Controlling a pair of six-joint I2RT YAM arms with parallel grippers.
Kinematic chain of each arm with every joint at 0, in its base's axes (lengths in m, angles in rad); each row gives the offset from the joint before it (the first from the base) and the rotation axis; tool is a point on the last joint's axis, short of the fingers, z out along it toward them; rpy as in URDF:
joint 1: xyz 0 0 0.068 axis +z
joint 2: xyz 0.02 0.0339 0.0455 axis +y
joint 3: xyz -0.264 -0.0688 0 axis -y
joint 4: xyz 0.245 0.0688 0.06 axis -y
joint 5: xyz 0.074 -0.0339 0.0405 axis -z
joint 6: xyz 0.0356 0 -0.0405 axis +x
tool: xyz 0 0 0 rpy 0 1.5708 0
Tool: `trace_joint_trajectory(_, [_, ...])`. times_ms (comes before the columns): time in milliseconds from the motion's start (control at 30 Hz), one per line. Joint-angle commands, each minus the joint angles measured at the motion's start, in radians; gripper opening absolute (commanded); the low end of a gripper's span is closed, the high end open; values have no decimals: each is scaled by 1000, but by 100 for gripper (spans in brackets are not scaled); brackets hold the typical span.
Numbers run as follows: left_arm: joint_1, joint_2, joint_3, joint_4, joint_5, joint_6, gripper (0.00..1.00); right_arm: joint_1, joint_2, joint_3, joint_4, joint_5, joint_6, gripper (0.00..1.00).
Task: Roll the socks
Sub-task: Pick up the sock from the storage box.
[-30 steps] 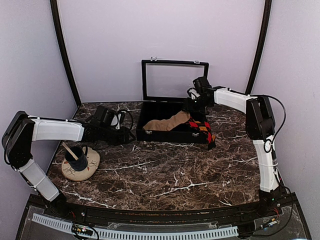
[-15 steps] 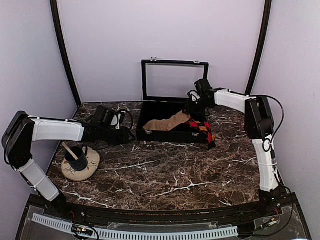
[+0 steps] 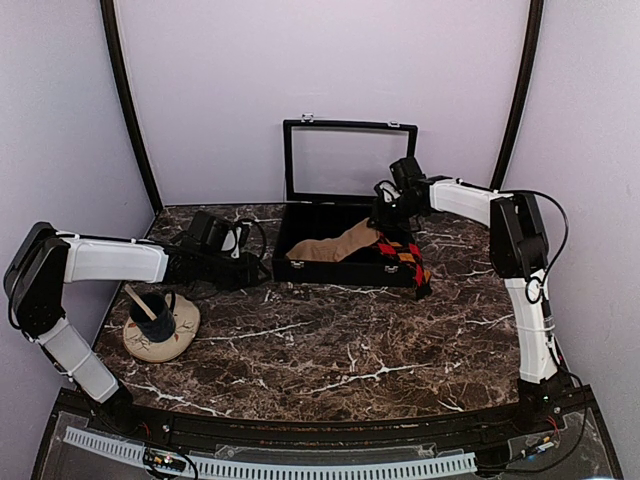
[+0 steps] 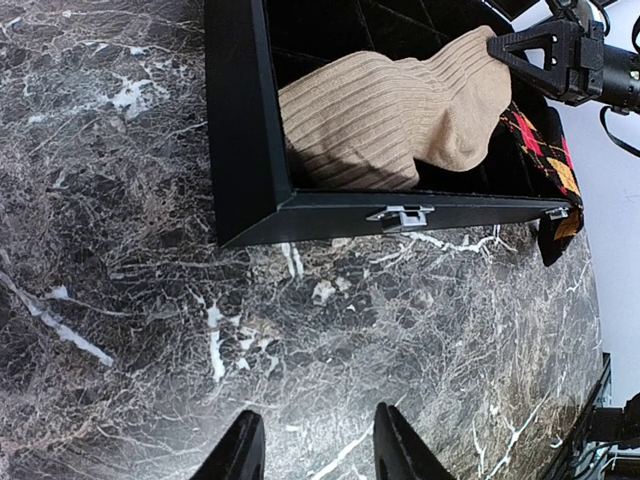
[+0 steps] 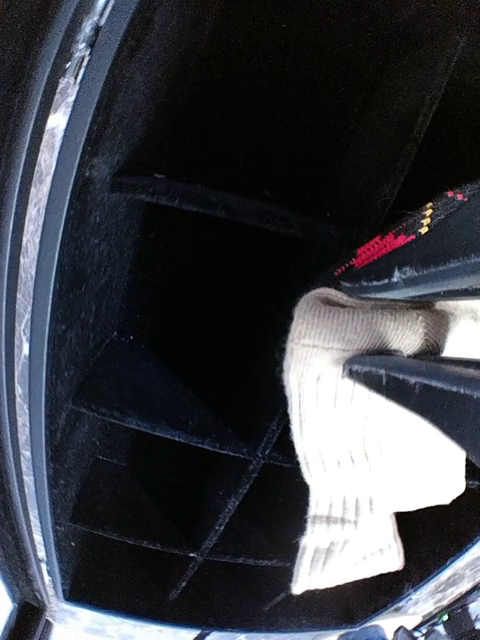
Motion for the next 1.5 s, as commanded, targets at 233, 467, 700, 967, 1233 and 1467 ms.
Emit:
trace_joint_trajectory(233, [-6, -12, -7, 13, 11, -6, 40, -4, -43, -29, 51, -19, -5, 11])
trace_joint_trajectory(467, [-6, -17, -7, 9, 9, -4, 40, 12, -78, -37, 72, -16, -27, 11])
trace_joint_trajectory(700, [-6, -35, -12, 1, 7, -1, 40, 62, -130, -56, 115, 1, -69, 11])
trace_joint_trajectory(967, [-6, -74, -36, -3, -9, -3, 40, 123, -185, -56, 129, 19, -107, 10])
trace_joint_trajectory(1233, [-6, -150, -78, -6, -49, -16, 40, 218, -267, -25, 97, 40, -143, 10])
trace_joint_trajectory(1467, [-5, -257, -144, 0, -93, -55, 40, 339, -348, -13, 54, 103, -144, 9])
